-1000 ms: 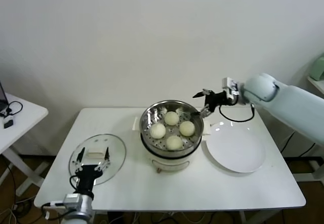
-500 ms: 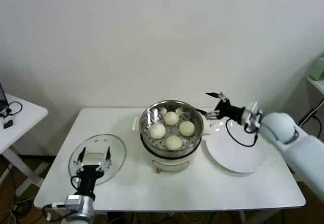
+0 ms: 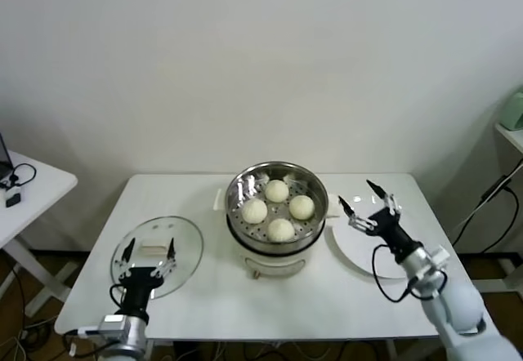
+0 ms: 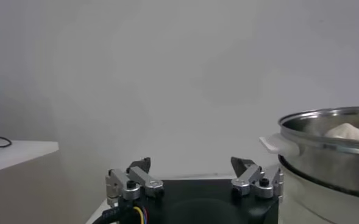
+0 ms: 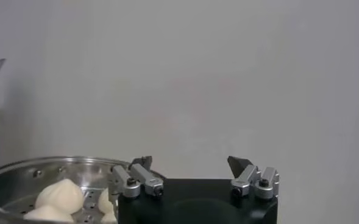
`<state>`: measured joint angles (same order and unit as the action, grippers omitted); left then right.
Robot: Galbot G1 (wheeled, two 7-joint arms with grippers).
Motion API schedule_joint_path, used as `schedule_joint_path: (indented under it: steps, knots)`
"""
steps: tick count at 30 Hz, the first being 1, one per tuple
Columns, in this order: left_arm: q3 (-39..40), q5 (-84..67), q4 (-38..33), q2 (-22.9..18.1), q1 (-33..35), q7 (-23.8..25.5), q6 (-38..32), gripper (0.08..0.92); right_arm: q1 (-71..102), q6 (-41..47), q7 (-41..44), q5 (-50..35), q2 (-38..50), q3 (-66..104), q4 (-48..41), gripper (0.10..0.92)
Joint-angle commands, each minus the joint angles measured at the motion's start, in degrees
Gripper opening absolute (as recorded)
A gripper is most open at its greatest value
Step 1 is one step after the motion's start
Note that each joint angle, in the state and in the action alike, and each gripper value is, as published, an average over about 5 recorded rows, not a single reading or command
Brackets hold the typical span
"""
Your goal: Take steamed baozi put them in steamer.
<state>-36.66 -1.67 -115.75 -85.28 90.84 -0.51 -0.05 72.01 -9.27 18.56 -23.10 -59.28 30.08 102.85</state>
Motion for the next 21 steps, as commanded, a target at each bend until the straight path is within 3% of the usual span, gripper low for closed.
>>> schedule_joint_path:
  steps: [1,21]
  knots:
    - [-1.3,-0.9,0.3,-0.1,0.1,1.9,0.9,0.823,21.5,-9.5,-2.8,4.7,-20.3,10.7,4.3,0.823]
    - [-1.1,-6.1,0.8,-0.3,-0.5,3.3,-1.1,0.823,22.7,-10.6,-2.9,5.6,-23.9,10.4,3.4,0.823]
